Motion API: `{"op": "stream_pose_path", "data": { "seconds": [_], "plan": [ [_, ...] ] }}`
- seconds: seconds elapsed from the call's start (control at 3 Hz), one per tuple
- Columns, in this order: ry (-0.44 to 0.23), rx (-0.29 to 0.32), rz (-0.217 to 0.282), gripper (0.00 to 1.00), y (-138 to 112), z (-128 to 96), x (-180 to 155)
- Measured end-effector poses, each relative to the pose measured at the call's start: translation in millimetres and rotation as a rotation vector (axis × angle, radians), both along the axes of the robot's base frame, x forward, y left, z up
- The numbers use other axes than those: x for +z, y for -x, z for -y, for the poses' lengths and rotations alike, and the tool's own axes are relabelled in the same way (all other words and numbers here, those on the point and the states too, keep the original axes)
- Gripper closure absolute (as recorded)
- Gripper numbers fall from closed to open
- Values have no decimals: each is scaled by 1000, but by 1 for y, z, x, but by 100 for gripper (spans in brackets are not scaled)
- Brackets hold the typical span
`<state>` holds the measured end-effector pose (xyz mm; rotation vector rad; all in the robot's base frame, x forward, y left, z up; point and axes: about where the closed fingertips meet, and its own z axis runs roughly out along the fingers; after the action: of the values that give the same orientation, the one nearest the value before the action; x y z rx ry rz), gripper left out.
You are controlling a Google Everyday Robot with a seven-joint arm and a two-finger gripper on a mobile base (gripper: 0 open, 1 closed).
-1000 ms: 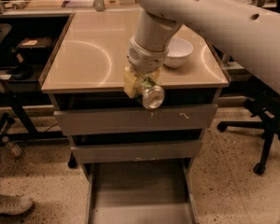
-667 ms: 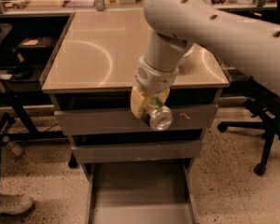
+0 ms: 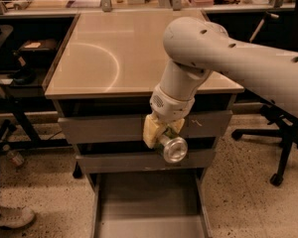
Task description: Place green can into bottom drawer
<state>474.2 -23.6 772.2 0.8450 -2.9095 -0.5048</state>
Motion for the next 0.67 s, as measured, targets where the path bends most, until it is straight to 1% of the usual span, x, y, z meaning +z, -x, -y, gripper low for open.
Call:
{"op": "stream_pose_path", "data": {
  "seconds": [0.33,0.67],
  "plan": [
    [-71,-37,-33,100,5,-3,-33],
    [-180,-141,-100,100,13,-2,-108]
  ]
}}
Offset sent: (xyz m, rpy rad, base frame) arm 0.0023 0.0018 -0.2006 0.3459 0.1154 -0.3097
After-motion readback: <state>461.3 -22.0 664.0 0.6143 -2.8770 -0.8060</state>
